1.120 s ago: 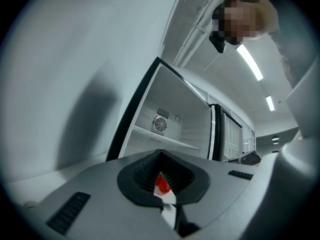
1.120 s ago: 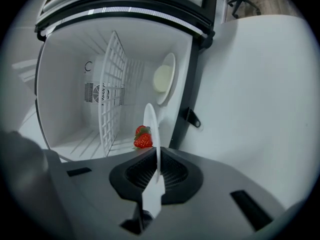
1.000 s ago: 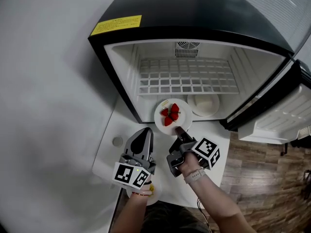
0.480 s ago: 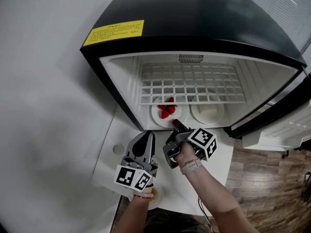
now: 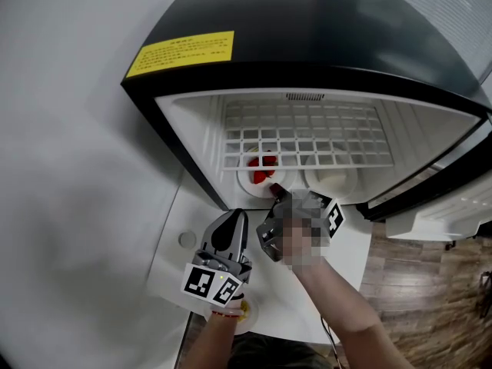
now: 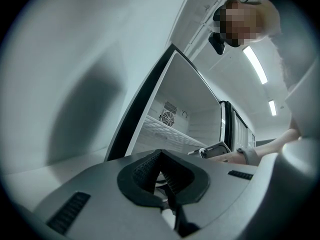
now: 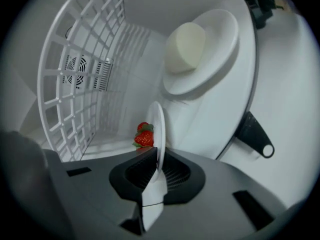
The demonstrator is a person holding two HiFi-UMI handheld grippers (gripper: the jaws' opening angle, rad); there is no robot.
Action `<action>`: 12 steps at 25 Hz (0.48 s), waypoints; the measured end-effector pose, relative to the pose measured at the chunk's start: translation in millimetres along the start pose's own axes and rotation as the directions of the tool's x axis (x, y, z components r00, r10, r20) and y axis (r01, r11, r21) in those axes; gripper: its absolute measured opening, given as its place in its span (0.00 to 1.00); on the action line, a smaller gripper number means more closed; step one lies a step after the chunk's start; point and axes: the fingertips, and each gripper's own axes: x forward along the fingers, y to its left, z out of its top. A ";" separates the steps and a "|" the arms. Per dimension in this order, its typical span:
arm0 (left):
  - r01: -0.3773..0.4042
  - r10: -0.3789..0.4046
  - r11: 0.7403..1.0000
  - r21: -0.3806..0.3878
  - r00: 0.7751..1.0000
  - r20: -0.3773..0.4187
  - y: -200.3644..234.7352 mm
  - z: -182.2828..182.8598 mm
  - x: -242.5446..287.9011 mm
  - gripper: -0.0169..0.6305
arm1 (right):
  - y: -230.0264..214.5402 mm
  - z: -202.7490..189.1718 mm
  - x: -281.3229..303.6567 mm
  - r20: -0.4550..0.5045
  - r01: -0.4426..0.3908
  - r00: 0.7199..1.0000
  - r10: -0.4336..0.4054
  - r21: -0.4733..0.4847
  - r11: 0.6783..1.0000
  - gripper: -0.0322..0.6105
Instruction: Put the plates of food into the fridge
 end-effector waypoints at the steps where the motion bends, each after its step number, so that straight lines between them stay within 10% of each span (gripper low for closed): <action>1: 0.001 -0.001 1.000 -0.003 1.000 0.001 0.7 0.4 0.0 0.04 | 0.9 -0.1 1.1 -0.011 0.014 1.000 -0.014 -0.026 1.000 0.07; 12: 0.001 0.000 0.999 -0.032 1.000 0.013 6.7 5.1 -2.0 0.04 | 13.0 8.7 1.0 -0.007 0.078 0.997 -0.083 -0.278 0.957 0.22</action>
